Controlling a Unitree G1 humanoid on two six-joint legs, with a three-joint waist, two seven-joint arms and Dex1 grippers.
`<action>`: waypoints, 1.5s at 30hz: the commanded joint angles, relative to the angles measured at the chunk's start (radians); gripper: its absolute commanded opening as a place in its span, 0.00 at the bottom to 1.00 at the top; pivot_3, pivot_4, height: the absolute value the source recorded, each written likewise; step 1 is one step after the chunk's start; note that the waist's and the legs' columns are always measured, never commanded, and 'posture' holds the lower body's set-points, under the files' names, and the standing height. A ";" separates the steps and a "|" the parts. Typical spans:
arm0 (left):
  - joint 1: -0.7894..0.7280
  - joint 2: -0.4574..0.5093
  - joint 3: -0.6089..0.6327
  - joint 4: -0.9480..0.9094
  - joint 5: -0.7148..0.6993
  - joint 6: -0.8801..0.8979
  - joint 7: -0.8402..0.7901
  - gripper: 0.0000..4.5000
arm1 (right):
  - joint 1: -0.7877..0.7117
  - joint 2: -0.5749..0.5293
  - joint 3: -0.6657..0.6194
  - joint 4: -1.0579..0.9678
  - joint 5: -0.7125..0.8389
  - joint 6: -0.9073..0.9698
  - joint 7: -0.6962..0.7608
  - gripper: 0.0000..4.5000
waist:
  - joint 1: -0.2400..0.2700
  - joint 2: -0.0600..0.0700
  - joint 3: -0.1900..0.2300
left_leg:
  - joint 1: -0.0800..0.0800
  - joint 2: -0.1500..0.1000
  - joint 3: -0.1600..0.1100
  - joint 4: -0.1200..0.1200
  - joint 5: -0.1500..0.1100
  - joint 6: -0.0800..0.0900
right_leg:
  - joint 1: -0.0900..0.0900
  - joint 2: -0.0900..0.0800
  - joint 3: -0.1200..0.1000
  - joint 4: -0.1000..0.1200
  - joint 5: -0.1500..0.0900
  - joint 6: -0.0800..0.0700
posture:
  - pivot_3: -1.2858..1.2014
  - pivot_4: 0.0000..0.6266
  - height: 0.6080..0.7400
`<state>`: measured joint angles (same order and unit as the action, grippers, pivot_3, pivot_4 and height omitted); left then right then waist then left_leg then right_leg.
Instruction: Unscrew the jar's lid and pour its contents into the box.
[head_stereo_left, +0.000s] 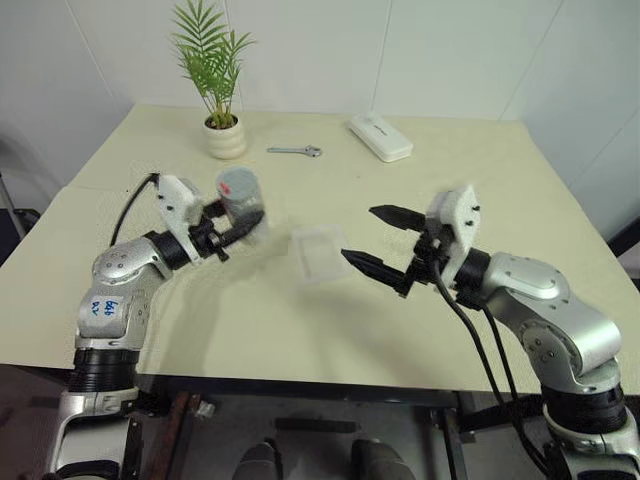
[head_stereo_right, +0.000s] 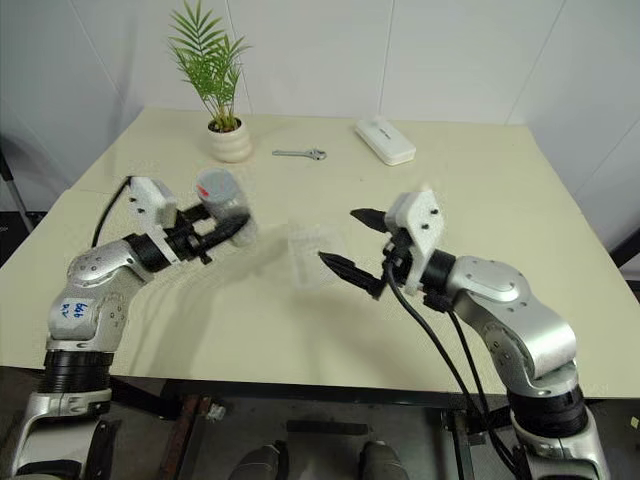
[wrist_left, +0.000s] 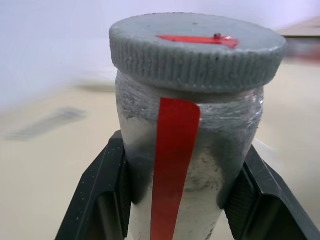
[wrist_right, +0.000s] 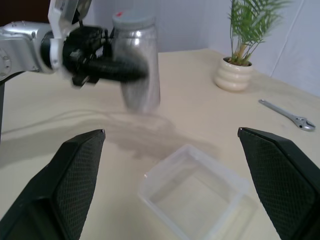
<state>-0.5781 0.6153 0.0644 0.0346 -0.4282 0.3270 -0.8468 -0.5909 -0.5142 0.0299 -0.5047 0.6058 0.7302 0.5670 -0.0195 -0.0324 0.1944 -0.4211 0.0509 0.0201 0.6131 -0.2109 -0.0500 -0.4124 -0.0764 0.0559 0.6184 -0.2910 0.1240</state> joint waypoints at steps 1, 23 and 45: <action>-0.034 -0.026 -0.082 -0.073 -0.023 0.051 -0.079 0.43 | -0.085 0.061 0.061 -0.026 0.003 0.057 -0.056 1.00 | -0.005 0.000 0.000 | 0.000 0.000 0.000 0.000 0.000 0.000 | 0.000 0.000 0.000 0.000 -0.001 -0.002 | 0.52 0.24 1.00; -0.114 -0.092 -0.103 0.014 0.010 0.016 -0.137 0.43 | -0.145 0.172 0.080 0.089 -0.084 0.058 -0.103 1.00 | -0.009 0.000 0.000 | -0.001 0.000 0.000 0.000 -0.001 0.002 | -0.002 0.001 0.000 0.003 0.001 0.006 | 0.52 0.24 1.00; -0.173 -0.074 -0.154 0.073 -0.039 -0.027 -0.429 0.43 | -0.201 0.019 0.099 0.129 0.019 0.024 0.273 0.57 | -0.009 0.000 0.000 | -0.001 0.000 0.000 0.000 -0.002 0.002 | -0.002 0.001 0.000 0.002 0.001 0.006 | 0.52 0.24 1.00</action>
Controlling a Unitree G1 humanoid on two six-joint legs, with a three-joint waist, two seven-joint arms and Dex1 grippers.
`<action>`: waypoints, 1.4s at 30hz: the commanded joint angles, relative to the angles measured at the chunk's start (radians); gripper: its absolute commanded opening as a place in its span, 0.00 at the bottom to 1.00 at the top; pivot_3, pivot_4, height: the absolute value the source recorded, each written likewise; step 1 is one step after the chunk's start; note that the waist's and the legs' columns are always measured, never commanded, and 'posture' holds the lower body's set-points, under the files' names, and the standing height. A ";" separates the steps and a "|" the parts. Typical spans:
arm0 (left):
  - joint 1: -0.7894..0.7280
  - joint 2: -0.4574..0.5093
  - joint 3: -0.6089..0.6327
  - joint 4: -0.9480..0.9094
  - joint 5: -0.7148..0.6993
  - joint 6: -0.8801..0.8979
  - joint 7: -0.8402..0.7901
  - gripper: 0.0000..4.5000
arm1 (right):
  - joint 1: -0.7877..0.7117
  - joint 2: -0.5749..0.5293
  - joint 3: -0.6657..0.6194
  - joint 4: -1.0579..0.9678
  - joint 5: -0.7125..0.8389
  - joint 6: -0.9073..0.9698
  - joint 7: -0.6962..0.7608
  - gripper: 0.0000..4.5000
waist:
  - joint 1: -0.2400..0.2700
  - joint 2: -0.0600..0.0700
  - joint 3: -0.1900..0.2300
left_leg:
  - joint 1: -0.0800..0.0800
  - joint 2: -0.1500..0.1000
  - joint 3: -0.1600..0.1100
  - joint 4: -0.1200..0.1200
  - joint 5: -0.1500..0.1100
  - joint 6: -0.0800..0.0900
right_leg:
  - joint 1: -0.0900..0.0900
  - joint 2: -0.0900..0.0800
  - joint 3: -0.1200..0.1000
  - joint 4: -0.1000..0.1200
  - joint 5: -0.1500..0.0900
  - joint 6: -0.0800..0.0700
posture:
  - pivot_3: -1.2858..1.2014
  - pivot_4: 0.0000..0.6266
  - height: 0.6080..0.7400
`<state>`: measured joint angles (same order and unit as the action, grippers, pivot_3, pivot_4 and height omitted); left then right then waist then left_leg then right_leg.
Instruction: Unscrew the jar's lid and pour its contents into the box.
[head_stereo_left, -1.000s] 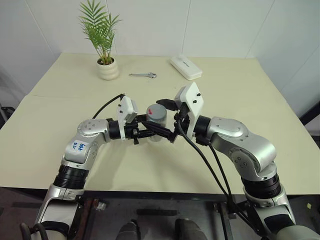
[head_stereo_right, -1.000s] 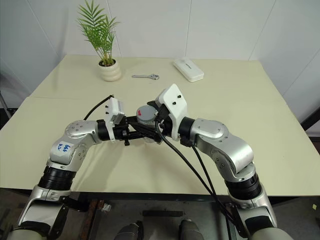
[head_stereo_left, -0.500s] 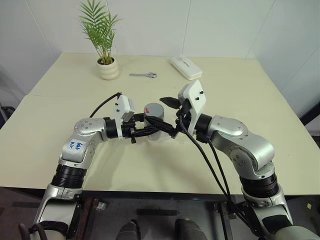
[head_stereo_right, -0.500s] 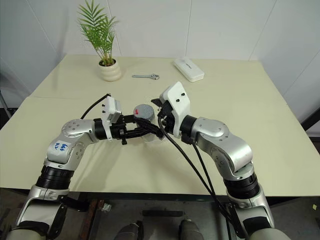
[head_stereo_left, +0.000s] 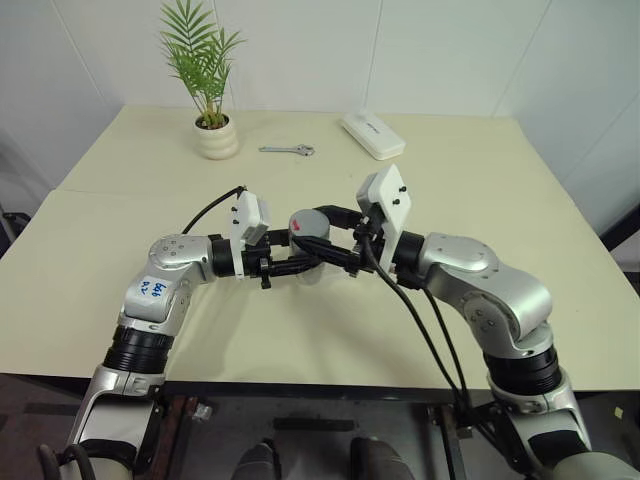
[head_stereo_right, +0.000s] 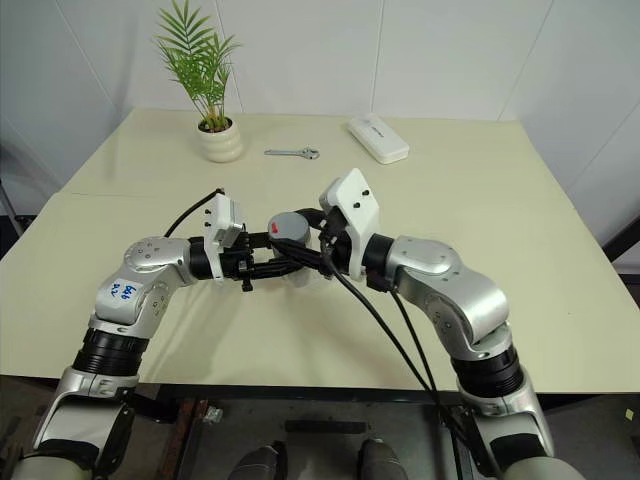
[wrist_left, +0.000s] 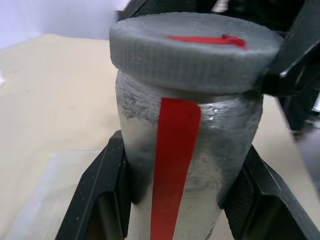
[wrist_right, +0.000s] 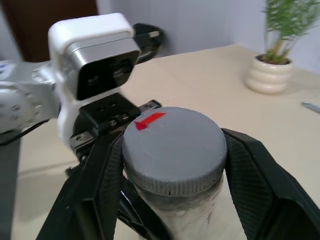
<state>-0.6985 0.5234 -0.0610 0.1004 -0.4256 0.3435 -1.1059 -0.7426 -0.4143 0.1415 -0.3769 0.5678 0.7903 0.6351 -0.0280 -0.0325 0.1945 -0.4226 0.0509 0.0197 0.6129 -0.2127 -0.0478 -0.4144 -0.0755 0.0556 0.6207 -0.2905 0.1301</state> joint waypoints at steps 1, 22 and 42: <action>-0.066 0.019 -0.039 0.024 -0.043 -0.057 -0.221 0.43 | -0.058 -0.111 -0.009 0.008 0.081 -0.044 0.281 0.57 | 0.000 0.000 0.000 | 0.000 0.000 0.000 0.000 0.000 0.000 | 0.000 0.000 0.000 0.000 0.000 0.000 | 0.52 0.24 1.00; -0.090 0.003 -0.026 0.077 -0.014 -0.104 -0.290 0.43 | -0.099 -0.095 -0.085 0.083 0.157 0.003 0.344 0.87 | 0.000 0.000 0.000 | 0.000 0.001 0.000 0.001 -0.002 0.000 | -0.001 0.001 0.001 0.002 -0.002 0.000 | 0.52 0.24 1.00; -0.068 0.006 -0.002 0.071 -0.020 -0.081 -0.225 0.43 | -0.065 0.000 0.006 0.017 -0.003 -0.066 0.150 1.00 | 0.000 0.000 0.000 | 0.000 0.002 0.000 0.001 -0.002 0.000 | -0.001 0.002 0.001 0.005 -0.003 0.000 | 0.52 0.24 1.00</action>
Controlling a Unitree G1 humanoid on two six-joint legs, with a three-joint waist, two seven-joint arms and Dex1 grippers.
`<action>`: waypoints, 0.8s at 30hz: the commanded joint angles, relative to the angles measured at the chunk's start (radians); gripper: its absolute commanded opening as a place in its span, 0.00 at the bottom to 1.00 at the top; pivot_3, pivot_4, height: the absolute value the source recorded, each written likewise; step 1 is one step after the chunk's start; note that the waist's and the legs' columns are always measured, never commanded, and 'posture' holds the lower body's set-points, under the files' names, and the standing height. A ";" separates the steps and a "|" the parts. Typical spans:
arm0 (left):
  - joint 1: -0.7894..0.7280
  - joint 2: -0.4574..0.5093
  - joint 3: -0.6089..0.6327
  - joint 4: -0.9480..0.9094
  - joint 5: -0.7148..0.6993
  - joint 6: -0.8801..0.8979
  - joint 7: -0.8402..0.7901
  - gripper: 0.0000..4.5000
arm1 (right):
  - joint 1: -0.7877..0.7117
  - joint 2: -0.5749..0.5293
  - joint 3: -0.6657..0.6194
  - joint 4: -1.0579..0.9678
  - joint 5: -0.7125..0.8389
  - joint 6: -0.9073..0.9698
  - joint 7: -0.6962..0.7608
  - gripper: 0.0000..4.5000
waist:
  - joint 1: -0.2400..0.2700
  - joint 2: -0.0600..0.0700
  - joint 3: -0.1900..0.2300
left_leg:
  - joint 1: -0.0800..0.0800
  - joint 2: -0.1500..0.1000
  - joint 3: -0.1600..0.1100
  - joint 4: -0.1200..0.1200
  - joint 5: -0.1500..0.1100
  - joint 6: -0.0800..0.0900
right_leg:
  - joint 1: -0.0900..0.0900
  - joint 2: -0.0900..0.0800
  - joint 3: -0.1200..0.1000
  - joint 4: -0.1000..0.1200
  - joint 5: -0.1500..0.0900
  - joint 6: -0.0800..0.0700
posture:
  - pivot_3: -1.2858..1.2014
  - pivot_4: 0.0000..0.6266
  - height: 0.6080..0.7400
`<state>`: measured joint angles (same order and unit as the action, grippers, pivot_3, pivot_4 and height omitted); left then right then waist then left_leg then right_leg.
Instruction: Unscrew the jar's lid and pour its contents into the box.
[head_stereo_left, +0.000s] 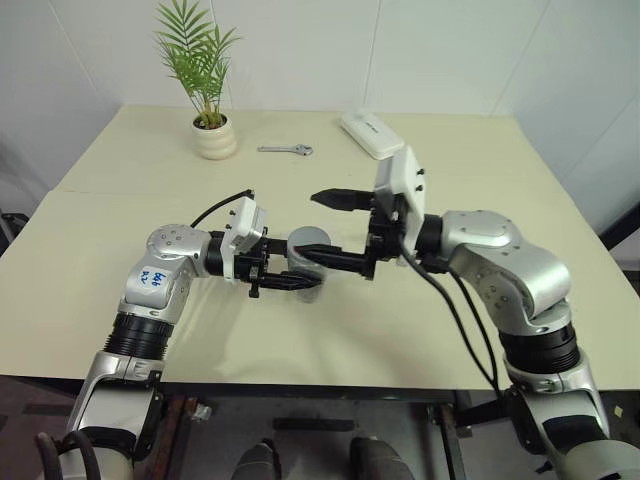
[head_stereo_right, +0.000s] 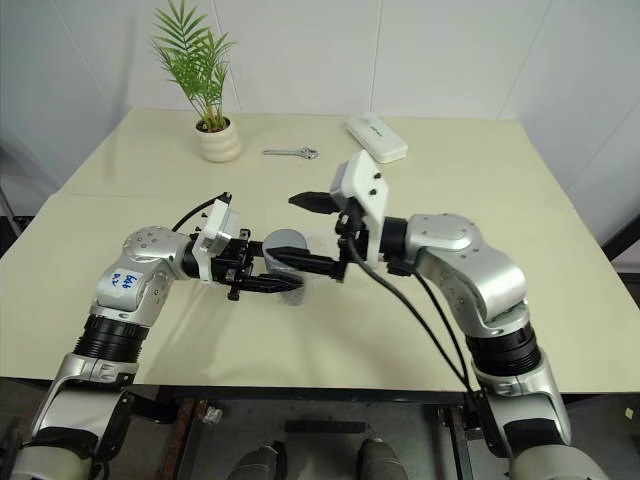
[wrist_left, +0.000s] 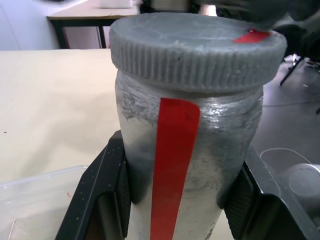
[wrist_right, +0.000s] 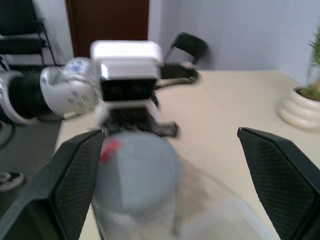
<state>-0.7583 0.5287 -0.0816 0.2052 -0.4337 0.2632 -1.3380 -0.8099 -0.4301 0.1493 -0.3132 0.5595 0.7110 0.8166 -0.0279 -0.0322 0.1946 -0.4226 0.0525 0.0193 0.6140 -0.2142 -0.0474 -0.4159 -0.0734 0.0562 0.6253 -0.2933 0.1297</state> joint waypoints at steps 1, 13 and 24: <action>-0.007 -0.001 0.018 -0.035 -0.011 -0.001 0.010 0.43 | 0.002 0.031 -0.002 -0.043 0.004 0.016 -0.046 1.00 | 0.000 0.000 0.000 | 0.000 0.000 0.000 0.000 0.000 0.000 | 0.000 0.000 0.000 0.000 0.000 0.000 | 0.52 0.24 1.00; -0.019 -0.011 0.021 -0.041 -0.020 0.018 0.031 0.43 | 0.020 0.064 -0.038 0.050 -0.054 -0.066 -0.092 1.00 | 0.000 0.000 0.000 | 0.000 0.000 0.000 0.000 0.000 0.000 | 0.000 0.000 0.000 0.000 0.000 0.000 | 0.52 0.24 1.00; -0.021 -0.010 0.021 -0.036 -0.018 0.015 0.032 0.43 | 0.047 -0.077 -0.133 0.117 -0.033 -0.134 -0.003 1.00 | 0.000 0.000 0.000 | 0.000 0.000 0.000 0.000 0.000 0.000 | 0.000 0.000 0.000 0.000 0.000 0.000 | 0.52 0.24 1.00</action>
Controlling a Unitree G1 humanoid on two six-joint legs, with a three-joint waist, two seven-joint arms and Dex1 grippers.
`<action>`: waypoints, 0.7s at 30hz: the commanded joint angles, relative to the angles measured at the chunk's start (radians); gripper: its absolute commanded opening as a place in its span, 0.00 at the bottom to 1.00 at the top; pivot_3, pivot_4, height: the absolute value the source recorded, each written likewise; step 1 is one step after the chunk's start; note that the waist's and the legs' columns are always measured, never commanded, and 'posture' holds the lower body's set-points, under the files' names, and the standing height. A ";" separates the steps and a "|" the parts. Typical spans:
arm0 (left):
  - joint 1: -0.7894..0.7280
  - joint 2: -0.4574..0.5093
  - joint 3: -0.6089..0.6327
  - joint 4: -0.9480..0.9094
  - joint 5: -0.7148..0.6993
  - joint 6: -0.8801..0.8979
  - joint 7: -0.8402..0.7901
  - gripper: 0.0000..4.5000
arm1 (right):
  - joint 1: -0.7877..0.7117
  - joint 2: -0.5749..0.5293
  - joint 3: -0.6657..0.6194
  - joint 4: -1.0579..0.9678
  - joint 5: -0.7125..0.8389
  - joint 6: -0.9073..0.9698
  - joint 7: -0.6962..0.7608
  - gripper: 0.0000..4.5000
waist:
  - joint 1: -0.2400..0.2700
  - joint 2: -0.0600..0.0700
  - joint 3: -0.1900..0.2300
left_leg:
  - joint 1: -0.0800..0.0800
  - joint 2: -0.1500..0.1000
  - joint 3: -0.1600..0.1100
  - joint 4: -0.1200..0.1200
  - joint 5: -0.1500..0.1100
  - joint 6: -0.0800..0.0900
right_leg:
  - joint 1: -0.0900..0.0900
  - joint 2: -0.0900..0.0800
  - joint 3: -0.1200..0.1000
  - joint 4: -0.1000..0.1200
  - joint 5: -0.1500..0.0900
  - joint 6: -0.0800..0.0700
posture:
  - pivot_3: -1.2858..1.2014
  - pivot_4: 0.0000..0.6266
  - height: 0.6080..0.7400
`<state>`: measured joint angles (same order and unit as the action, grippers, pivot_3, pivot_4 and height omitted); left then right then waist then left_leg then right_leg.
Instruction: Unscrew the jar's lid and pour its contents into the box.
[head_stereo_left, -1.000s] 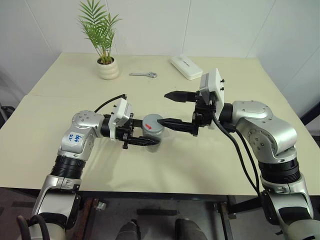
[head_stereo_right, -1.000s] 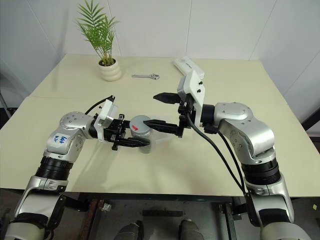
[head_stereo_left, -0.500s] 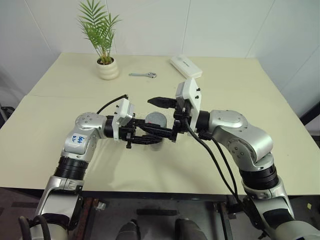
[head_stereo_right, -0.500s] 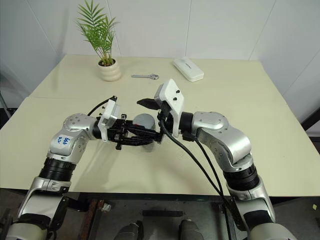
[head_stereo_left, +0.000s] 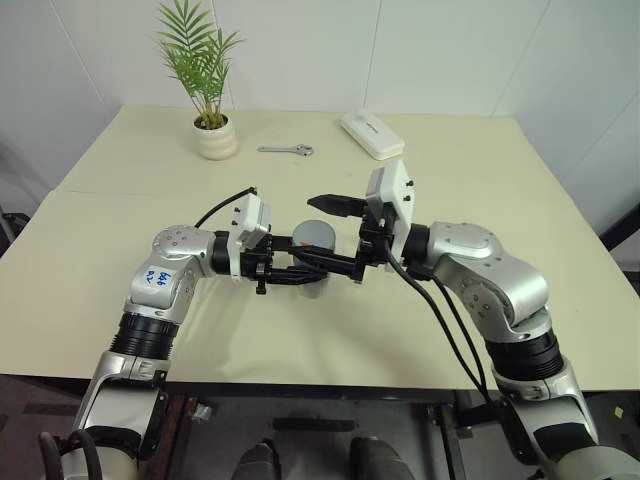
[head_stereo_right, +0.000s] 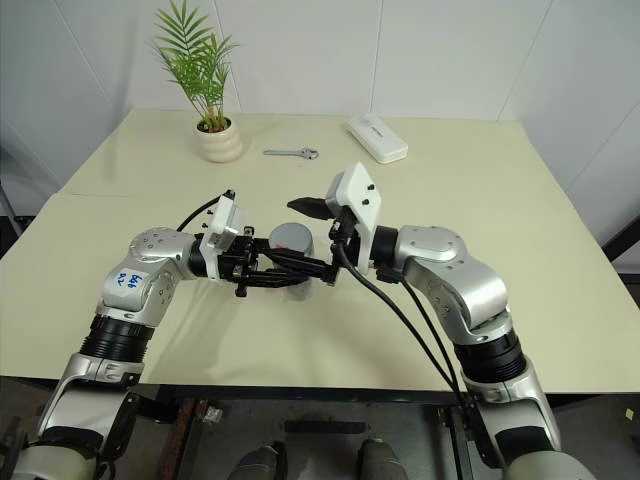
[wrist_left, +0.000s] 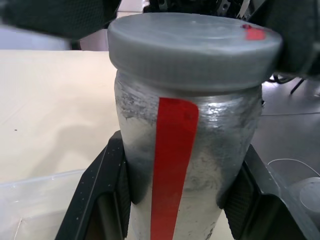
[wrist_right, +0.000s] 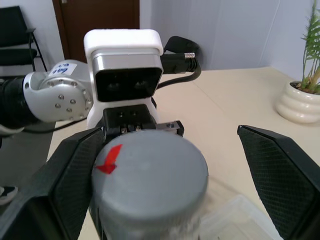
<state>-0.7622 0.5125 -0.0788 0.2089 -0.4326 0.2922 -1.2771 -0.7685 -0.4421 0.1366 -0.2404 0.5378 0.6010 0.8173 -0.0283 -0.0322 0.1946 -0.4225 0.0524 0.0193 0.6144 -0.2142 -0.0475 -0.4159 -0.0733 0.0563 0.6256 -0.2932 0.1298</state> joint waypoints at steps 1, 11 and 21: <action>-0.016 0.006 0.018 -0.039 -0.019 -0.015 -0.028 0.43 | 0.008 -0.085 -0.130 0.052 -0.009 -0.028 0.005 1.00 | 0.001 0.000 0.000 | 0.000 0.000 0.000 0.000 0.000 0.000 | 0.000 0.000 0.000 0.000 0.000 0.000 | 0.52 0.24 1.00; -0.002 0.005 0.028 -0.047 -0.015 -0.015 -0.026 0.43 | 0.022 -0.202 -0.224 0.115 0.045 -0.014 0.077 1.00 | -0.001 0.000 0.000 | 0.000 0.000 0.000 0.000 0.000 0.000 | 0.000 0.000 0.000 -0.001 0.000 0.000 | 0.52 0.24 1.00; -0.008 0.009 0.032 -0.035 -0.006 -0.017 -0.027 0.43 | -0.025 -0.158 -0.210 0.043 0.149 0.067 0.093 1.00 | -0.002 0.000 0.000 | 0.000 0.000 0.000 0.000 0.000 0.000 | 0.000 0.000 0.001 0.000 0.000 0.000 | 0.52 0.24 1.00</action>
<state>-0.7664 0.5151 -0.0583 0.2001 -0.4327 0.2862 -1.3020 -0.7646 -0.6070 -0.0594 -0.1382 0.6490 0.6569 0.9178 -0.0304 -0.0320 0.1948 -0.4222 0.0524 0.0195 0.6142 -0.2142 -0.0475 -0.4157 -0.0732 0.0568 0.6254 -0.2933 0.1300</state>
